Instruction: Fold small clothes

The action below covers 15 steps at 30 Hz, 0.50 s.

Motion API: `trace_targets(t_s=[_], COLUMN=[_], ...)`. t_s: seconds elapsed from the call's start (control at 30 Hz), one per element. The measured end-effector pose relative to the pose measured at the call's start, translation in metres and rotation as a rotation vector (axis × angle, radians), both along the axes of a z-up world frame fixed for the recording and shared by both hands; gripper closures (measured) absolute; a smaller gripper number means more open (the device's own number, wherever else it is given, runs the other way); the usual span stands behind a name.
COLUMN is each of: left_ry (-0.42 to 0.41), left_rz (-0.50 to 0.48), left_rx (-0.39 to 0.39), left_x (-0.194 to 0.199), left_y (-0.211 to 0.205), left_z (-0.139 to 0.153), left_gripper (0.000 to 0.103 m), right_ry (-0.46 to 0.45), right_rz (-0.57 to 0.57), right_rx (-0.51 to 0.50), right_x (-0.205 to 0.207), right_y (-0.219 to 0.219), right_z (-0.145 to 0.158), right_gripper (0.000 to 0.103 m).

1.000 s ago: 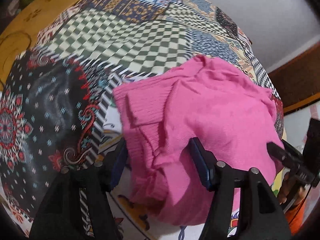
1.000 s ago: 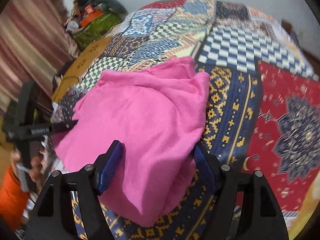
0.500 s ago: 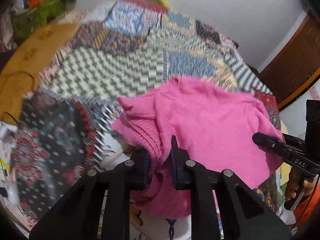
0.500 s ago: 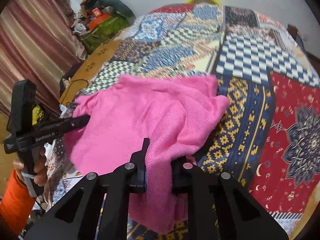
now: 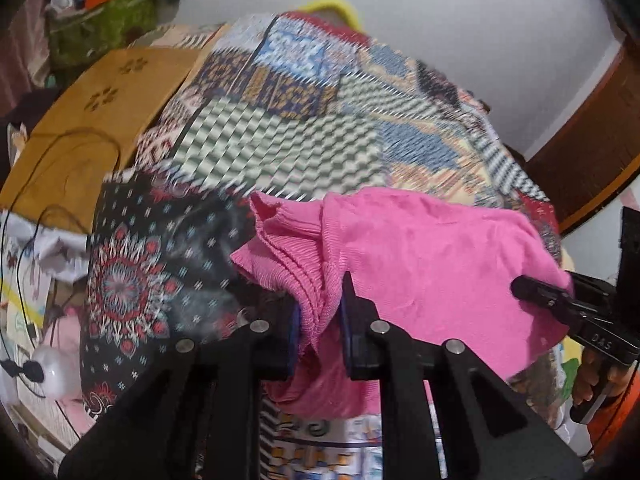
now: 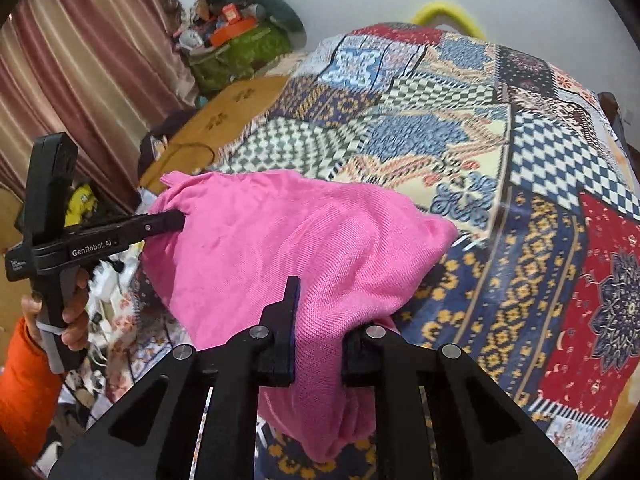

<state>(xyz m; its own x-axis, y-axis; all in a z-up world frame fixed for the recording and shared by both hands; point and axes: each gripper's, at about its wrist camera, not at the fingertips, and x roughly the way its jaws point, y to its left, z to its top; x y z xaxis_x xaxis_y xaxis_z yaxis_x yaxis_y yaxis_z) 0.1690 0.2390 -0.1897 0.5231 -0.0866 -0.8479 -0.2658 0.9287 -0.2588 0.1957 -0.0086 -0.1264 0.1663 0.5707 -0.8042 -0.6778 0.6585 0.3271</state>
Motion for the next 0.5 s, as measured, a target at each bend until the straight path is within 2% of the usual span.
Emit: trace_targets(t_s=[0.2, 0.27, 0.37, 0.5], left_ry=[0.061, 0.077, 0.086, 0.065], left_rz=[0.025, 0.028, 0.024, 0.034], left_rx=[-0.023, 0.000, 0.067, 0.097], left_x=[0.000, 0.000, -0.001, -0.009], left_y=[0.015, 0.015, 0.013, 0.018], left_z=[-0.037, -0.042, -0.038, -0.019], left_gripper=[0.085, 0.080, 0.079, 0.079], right_ry=[-0.082, -0.094, -0.122, -0.164], right_rz=[0.025, 0.023, 0.002, -0.009], right_rx=[-0.102, -0.124, -0.149, -0.144], right_x=[-0.004, -0.004, -0.005, -0.010], right_y=[0.013, 0.013, 0.009, -0.001], right_z=[-0.013, -0.014, -0.010, 0.011], right_gripper=[0.083, 0.073, 0.063, 0.063])
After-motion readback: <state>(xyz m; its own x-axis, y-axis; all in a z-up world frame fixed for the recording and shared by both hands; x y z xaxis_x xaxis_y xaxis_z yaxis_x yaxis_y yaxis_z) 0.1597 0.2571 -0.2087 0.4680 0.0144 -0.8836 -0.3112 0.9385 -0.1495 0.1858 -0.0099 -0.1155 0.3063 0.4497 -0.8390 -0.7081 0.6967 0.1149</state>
